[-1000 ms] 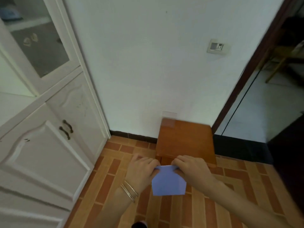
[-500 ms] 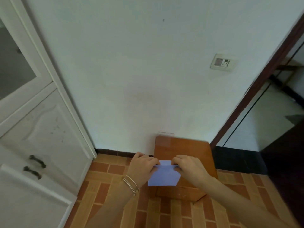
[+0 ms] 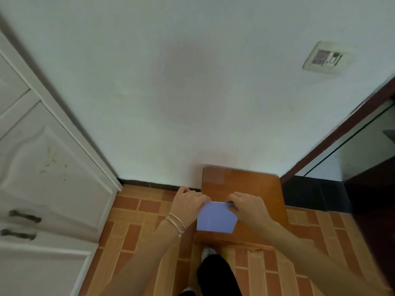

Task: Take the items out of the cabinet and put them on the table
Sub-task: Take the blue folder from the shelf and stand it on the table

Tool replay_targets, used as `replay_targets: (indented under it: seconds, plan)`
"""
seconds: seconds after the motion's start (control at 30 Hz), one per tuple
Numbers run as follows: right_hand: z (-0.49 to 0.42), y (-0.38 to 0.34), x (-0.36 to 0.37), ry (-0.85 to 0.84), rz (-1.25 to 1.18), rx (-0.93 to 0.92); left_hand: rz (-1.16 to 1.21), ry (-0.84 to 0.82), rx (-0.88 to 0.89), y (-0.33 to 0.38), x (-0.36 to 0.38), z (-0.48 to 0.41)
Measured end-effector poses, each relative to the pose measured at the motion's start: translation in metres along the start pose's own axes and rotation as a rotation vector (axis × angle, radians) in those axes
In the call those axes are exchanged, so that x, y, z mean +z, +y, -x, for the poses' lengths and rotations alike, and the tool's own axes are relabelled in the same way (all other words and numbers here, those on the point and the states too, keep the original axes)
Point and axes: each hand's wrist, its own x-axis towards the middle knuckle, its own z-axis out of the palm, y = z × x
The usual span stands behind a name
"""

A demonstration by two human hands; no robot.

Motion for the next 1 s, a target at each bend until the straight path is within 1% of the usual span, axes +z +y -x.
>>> replay_targets:
  seconds: [0.03, 0.13, 0.2, 0.27, 0.3, 0.4, 0.43, 0.5, 0.6, 0.67, 0.77, 0.87, 1.0]
  plan:
    - [-0.005, 0.005, 0.003, -0.017, -0.001, 0.01, 0.01, -0.01, 0.001, -0.003, 0.006, -0.008]
    - [-0.025, 0.026, 0.022, -0.052, -0.014, 0.027, 0.053, -0.122, -0.018, -0.009, 0.023, -0.028]
    - [-0.041, 0.044, 0.039, -0.048, -0.04, 0.033, 0.022, -0.193, -0.055, -0.014, 0.039, -0.047]
    - [-0.058, 0.06, 0.056, -0.053, -0.062, 0.038, 0.031, -0.174, -0.043, -0.019, 0.057, -0.064]
    - [-0.066, 0.067, 0.066, -0.065, -0.073, 0.047, 0.033, -0.195, -0.057, -0.023, 0.07, -0.071]
    - [-0.084, 0.09, 0.095, -0.083, -0.131, 0.075, 0.086, -0.279, -0.17, -0.031, 0.103, -0.089]
    - [-0.09, 0.096, 0.103, -0.103, -0.144, 0.077, 0.048, -0.318, -0.203, -0.033, 0.113, -0.096]
    - [-0.101, 0.106, 0.117, -0.163, -0.151, 0.083, -0.014, -0.316, -0.213, -0.04, 0.132, -0.107]
    - [-0.118, 0.119, 0.137, -0.2, -0.157, 0.111, -0.004, -0.353, -0.262, -0.047, 0.151, -0.12]
    - [-0.129, 0.124, 0.146, -0.199, -0.156, 0.113, 0.008, -0.365, -0.288, -0.053, 0.161, -0.126]
    - [-0.14, 0.13, 0.156, -0.202, -0.163, 0.115, -0.002, -0.338, -0.288, -0.062, 0.176, -0.132]
    - [-0.148, 0.133, 0.164, -0.167, -0.183, 0.102, 0.067, -0.319, -0.315, -0.068, 0.184, -0.136]
    - [-0.16, 0.135, 0.169, -0.111, -0.151, 0.1, 0.115, -0.199, -0.319, -0.078, 0.19, -0.145]
